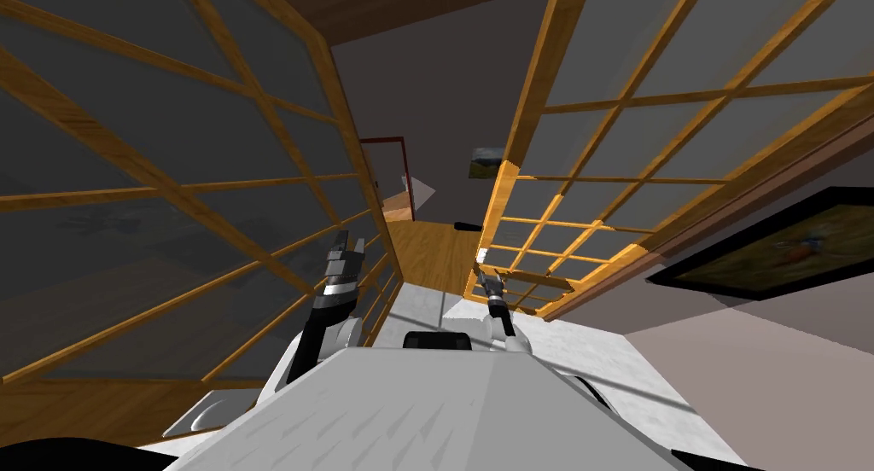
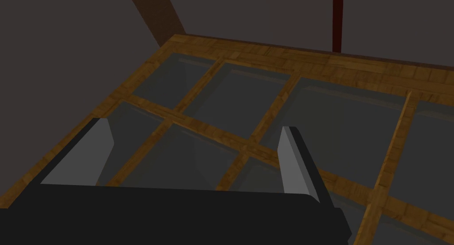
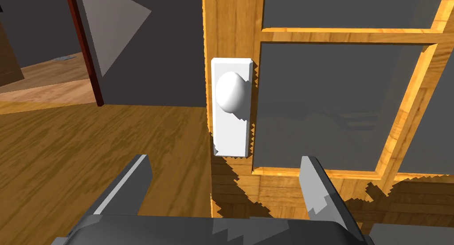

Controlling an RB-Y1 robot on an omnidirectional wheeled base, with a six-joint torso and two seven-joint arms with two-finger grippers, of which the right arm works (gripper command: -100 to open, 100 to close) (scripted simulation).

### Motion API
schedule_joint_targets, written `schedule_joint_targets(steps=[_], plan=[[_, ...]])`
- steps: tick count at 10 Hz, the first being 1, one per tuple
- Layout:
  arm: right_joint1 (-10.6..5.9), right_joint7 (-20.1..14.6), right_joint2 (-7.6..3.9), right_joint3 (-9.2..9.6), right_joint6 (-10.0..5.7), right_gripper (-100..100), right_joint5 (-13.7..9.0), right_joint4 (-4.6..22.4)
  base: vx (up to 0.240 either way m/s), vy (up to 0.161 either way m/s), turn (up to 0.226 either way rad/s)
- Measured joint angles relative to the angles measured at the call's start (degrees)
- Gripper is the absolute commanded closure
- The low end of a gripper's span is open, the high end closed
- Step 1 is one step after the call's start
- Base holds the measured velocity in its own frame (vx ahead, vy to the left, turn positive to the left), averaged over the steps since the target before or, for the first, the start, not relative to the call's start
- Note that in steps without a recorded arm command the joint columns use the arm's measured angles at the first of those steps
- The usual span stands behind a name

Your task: Pull the door open

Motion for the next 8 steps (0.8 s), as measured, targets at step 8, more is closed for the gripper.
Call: schedule_joint_targets(steps=[8], plan=[[0.8, -4.86, -4.46, -1.35, -1.94, -100, -1.46, 3.55, 0.173, 0.006, 0.098]])
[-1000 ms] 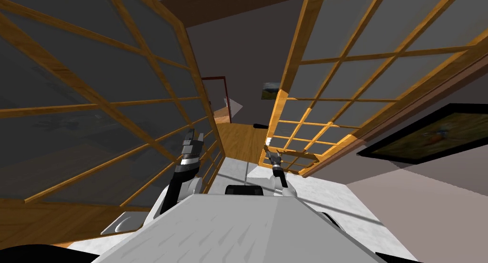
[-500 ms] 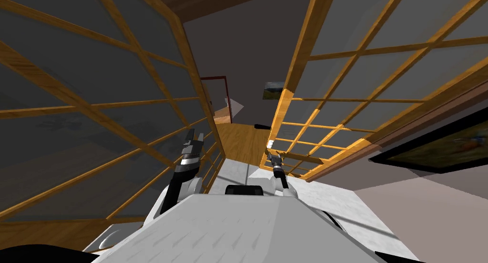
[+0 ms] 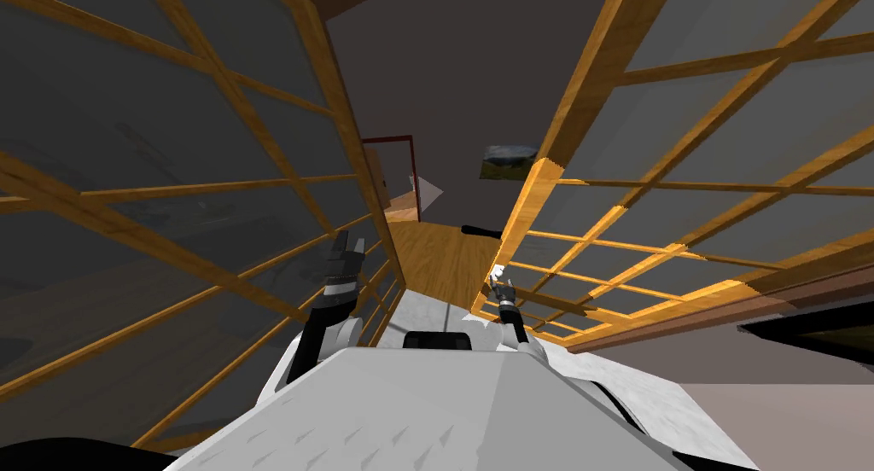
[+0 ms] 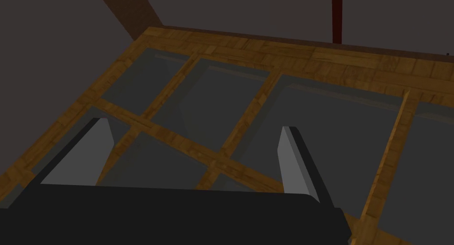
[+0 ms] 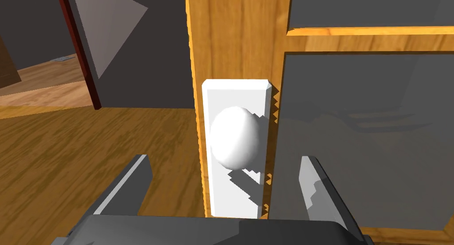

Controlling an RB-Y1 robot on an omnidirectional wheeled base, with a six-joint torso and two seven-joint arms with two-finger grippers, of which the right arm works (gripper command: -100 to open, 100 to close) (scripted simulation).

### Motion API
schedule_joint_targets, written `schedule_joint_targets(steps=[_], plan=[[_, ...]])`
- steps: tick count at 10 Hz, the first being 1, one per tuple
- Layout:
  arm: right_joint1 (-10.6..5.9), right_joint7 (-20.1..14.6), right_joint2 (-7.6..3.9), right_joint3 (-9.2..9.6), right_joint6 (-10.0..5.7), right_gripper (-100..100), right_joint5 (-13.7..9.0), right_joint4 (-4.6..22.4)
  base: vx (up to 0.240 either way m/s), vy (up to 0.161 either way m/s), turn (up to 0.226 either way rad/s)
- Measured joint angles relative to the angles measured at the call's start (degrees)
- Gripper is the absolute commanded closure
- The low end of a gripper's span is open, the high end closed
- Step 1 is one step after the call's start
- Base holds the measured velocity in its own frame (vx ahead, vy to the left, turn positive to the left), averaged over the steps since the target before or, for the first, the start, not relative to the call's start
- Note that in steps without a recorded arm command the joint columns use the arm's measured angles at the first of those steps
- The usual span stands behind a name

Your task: Pull the door open

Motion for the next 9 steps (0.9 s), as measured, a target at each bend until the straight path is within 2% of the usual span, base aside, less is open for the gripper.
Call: schedule_joint_targets(steps=[1, 2, 3, 4, 9], plan=[[0.75, -0.52, -0.57, -0.21, -0.2, -100, -0.2, -0.41, 0.194, -0.034, 0.112], [2.21, -0.82, -1.09, -0.48, 0.83, -100, -0.44, -2.75, 0.136, -0.027, 0.037], [1.78, -1.02, -1.35, -0.61, 0.64, -100, -0.55, -1.74, 0.038, -0.003, -0.018], [1.83, -1.04, -1.27, -0.59, 0.35, 100, -0.55, -1.47, -0.011, 0.005, 0.006], [1.86, -1.0, -1.33, -0.61, 0.71, 100, -0.55, -1.67, -0.007, 0.0, 0.002]])
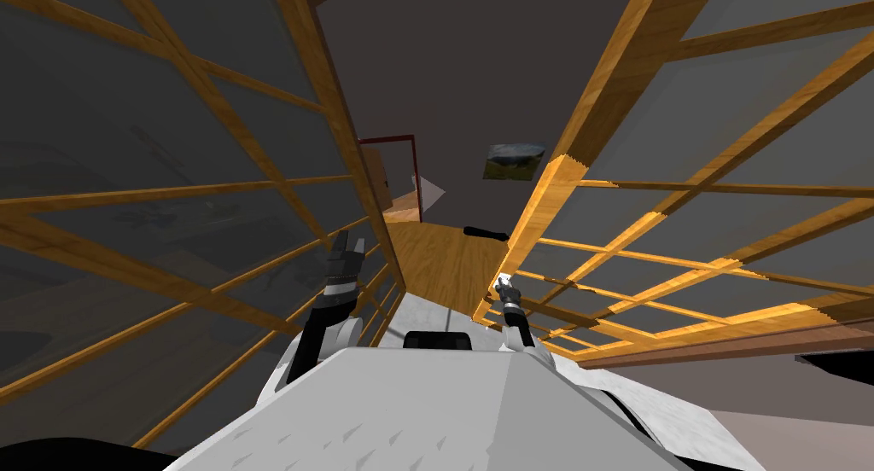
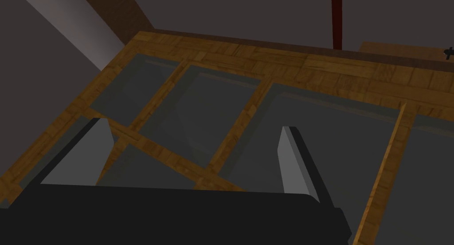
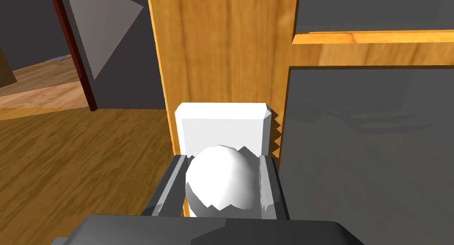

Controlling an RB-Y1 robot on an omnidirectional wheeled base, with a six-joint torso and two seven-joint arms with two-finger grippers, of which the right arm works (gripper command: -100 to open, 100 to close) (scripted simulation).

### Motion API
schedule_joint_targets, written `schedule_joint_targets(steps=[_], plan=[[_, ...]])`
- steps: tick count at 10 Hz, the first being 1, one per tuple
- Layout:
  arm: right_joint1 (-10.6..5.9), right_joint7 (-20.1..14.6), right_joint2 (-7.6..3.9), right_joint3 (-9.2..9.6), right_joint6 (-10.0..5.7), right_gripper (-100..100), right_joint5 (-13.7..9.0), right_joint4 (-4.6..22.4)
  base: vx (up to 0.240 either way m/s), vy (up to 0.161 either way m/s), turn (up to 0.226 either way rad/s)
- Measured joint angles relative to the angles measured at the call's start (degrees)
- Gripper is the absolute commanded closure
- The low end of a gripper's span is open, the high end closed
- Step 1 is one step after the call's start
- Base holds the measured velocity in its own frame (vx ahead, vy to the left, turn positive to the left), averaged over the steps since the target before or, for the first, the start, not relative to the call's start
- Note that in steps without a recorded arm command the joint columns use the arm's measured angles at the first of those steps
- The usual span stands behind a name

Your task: Pull the door open

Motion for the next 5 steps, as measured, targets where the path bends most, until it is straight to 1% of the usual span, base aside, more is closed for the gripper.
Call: schedule_joint_targets(steps=[1, 2, 4, 5], plan=[[0.01, -0.01, 0.0, 0.0, -0.01, 100, 0.0, 0.0, -0.121, -0.013, 0.09], [0.14, -0.5, -0.44, 0.33, -0.18, 100, 0.29, -0.31, -0.167, -0.007, 0.071], [0.23, -1.61, -0.96, 1.12, -0.69, 100, 0.93, -0.42, -0.193, -0.02, 0.069], [0.94, -2.29, -1.16, 1.72, -0.63, 100, 1.37, -1.1, -0.238, -0.023, 0.092]])
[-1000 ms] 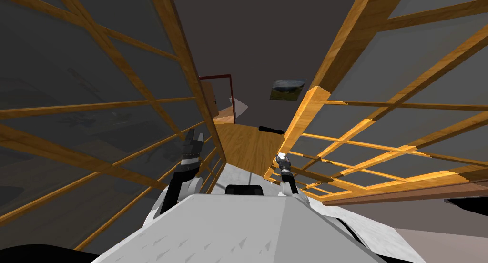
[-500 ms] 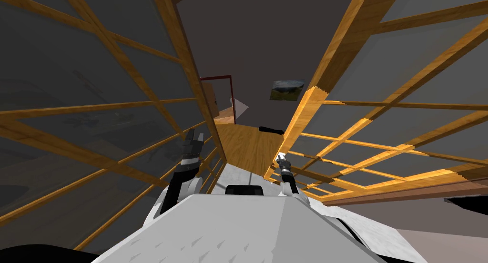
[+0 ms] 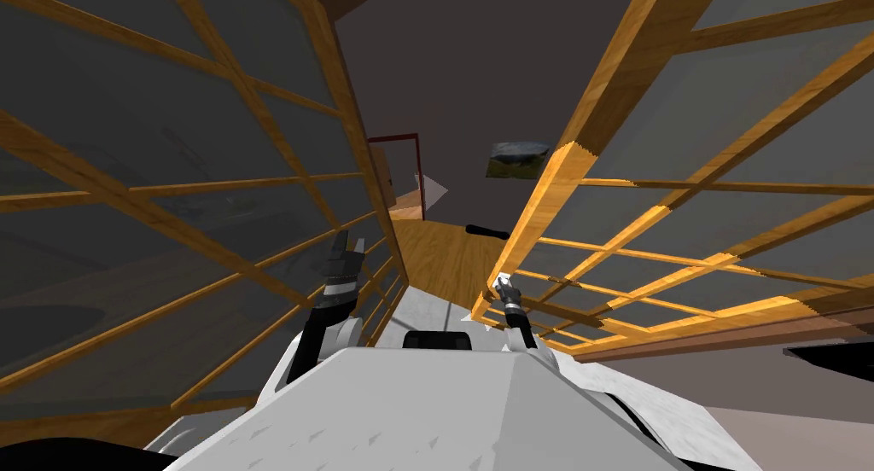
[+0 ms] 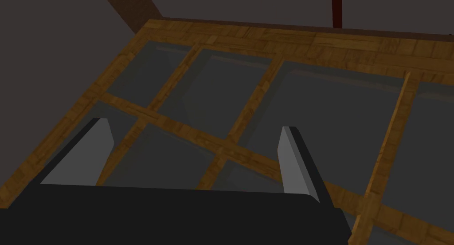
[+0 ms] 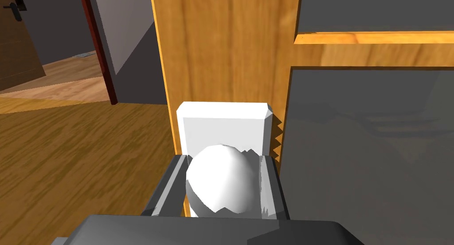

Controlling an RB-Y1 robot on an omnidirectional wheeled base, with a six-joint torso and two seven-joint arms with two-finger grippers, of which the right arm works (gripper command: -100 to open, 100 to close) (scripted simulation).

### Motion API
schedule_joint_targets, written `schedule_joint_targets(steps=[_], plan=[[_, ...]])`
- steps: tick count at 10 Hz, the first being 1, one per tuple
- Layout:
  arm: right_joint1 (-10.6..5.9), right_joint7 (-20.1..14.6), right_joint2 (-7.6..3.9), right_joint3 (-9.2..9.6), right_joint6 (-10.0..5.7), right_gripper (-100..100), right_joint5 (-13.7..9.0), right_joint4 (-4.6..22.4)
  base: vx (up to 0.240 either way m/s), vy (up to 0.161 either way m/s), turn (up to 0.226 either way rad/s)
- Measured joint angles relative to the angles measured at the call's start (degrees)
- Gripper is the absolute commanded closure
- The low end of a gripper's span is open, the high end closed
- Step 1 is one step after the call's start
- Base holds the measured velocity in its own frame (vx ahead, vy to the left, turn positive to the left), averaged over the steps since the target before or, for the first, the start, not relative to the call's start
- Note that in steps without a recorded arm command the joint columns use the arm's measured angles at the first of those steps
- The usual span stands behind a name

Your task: Pull the door open

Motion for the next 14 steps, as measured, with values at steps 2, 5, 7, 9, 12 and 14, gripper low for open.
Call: schedule_joint_targets(steps=[2, 5, 7, 9, 12, 14], plan=[[0.24, -1.74, -0.67, 1.26, -0.77, 100, 0.94, 0.66, -0.227, -0.029, 0.068], [1.3, -4.37, -1.6, 3.32, -1.51, 100, 2.48, 0.18, -0.177, -0.029, 0.061], [1.89, -5.1, -2.04, 3.89, -1.82, 100, 2.96, -0.1, -0.189, -0.027, 0.076], [2.44, -6.7, -2.83, 5.07, -2.88, 100, 3.99, -0.45, -0.224, -0.061, 0.09], [3.23, -9.38, -4.38, 7.01, -4.98, 100, 5.7, -0.04, -0.213, -0.032, 0.063], [3.81, -11.14, -5.24, 8.29, -6.16, 100, 6.78, 0.12, -0.18, -0.066, 0.049]])
